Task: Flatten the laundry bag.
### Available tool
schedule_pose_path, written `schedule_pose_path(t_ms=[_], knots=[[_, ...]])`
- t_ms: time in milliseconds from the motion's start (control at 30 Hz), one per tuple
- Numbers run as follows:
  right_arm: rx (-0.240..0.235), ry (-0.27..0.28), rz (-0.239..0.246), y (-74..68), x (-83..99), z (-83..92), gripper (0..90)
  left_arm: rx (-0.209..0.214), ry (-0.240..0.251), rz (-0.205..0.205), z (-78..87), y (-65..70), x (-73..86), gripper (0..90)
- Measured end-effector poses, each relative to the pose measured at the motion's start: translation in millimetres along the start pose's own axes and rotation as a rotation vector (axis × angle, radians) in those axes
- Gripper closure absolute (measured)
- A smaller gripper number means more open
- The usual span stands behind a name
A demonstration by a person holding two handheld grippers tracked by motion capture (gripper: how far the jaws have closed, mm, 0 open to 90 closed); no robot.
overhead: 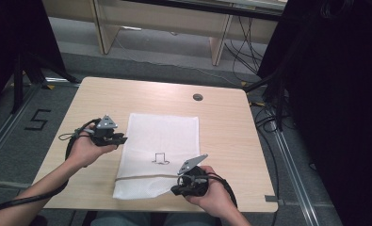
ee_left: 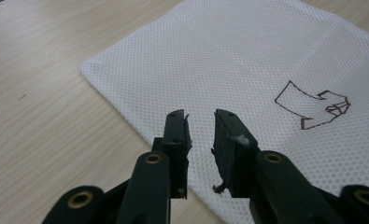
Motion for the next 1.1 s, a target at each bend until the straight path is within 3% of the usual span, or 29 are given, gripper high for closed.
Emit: schedule_pose_path(t_ms=[233,433,467,733,833,867,933,967,1000,1033,1100], knots=[[-0.026,-0.038,-0.011,-4.4,3.0,-11.5,90.0,0.033,0.003,-0.008,-9.2,13.3,-0.7,70.5],[-0.036,-0.065,0.025,-7.5,2.4,-25.0,90.0,0.06,-0.013,-0.027,-17.2,23.9,4.1,66.2],[-0.042,-0.075,0.005,-9.6,2.0,-26.0,90.0,0.066,-0.014,-0.013,-18.9,26.2,5.2,65.8],[-0.054,-0.106,0.015,-12.5,-2.0,-39.5,90.0,0.074,-0.023,-0.024,-21.9,30.5,9.5,61.8],[-0.061,-0.096,0.017,-14.3,-4.1,-41.5,88.2,0.092,-0.037,-0.038,-22.6,31.9,13.7,60.2],[-0.079,-0.072,-0.007,-14.0,-6.6,-38.1,82.9,0.097,-0.038,-0.033,-22.8,32.9,15.5,60.0],[-0.081,-0.057,-0.012,-12.2,-7.9,-35.0,80.7,0.096,-0.044,-0.057,-21.0,32.8,18.3,59.9],[-0.05,-0.019,-0.015,-6.8,-10.4,-27.0,74.8,0.106,-0.047,-0.051,-19.9,33.8,20.1,59.5],[-0.05,-0.019,-0.015,-6.8,-10.4,-27.0,74.8,0.105,-0.043,-0.061,-18.4,33.5,21.1,59.5],[-0.02,0.01,-0.062,-0.8,-11.5,-15.5,70.7,0.106,-0.045,-0.061,-16.4,33.5,22.5,59.2],[-0.005,0.04,-0.063,4.7,-11.8,-10.8,70.3,0.113,-0.044,-0.065,-12.0,33.3,25.1,59.2]])
Point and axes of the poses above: each handheld gripper's, and its own axes: z roughly backward along the jaws, x roughly out of its underside, y roughly to its right, the point moved 4 cm from there along -z, roughly forward along the jaws, and after that the axes turned 8 degrees about z, right-handed, at the moved point
